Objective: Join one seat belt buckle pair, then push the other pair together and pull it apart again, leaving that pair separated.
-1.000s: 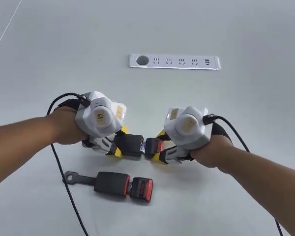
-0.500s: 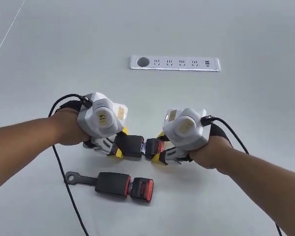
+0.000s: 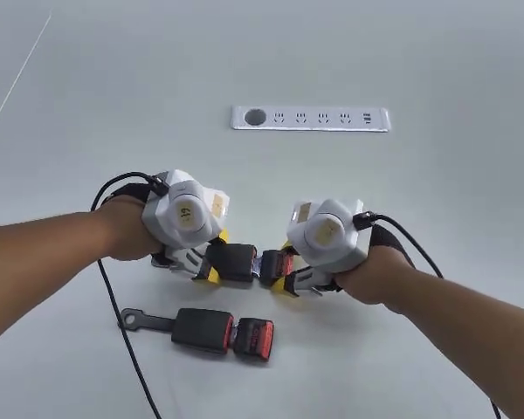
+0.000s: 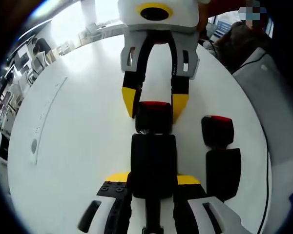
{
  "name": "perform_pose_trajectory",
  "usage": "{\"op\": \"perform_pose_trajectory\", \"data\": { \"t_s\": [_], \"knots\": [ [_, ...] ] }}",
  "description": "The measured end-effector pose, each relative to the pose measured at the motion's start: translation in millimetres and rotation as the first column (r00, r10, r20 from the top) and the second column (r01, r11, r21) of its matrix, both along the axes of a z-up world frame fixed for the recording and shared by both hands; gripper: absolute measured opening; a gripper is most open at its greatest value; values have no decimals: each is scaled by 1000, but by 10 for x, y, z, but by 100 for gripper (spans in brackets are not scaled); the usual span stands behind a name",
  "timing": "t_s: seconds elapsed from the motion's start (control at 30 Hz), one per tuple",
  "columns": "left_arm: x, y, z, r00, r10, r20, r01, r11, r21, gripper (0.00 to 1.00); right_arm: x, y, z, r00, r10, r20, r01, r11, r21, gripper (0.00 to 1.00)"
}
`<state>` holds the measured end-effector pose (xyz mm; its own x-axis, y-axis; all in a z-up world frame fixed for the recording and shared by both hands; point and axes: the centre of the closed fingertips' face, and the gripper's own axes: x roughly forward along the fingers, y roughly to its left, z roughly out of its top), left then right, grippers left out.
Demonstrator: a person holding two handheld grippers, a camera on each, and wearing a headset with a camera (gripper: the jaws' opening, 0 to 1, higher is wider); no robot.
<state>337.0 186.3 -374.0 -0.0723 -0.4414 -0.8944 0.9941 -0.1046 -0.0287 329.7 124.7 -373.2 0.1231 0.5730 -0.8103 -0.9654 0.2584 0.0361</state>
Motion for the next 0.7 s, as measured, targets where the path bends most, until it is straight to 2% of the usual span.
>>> {"op": "perform_pose_trajectory", "data": {
  "t_s": [0.23,0.4,0.47,0.57,0.7],
  "knots": [
    [1,9,-7,1000,-16,1,16,1000,9,33,-17,-51,0,1000,5,2,-5,1000,4,34],
    [9,11,-17,1000,-12,-3,12,1000,-3,33,-56,-182,3,1000,1,4,-1,1000,10,34],
    [9,8,-21,1000,-14,0,14,1000,3,33,-66,-184,1,1000,-10,6,9,1000,26,34],
    [6,9,-22,1000,-14,2,14,1000,12,33,-67,-178,5,1000,3,11,-3,1000,19,34],
    [6,13,-22,1000,-10,1,10,1000,11,33,-72,-341,8,1000,-9,12,8,1000,26,35]
  ]
}}
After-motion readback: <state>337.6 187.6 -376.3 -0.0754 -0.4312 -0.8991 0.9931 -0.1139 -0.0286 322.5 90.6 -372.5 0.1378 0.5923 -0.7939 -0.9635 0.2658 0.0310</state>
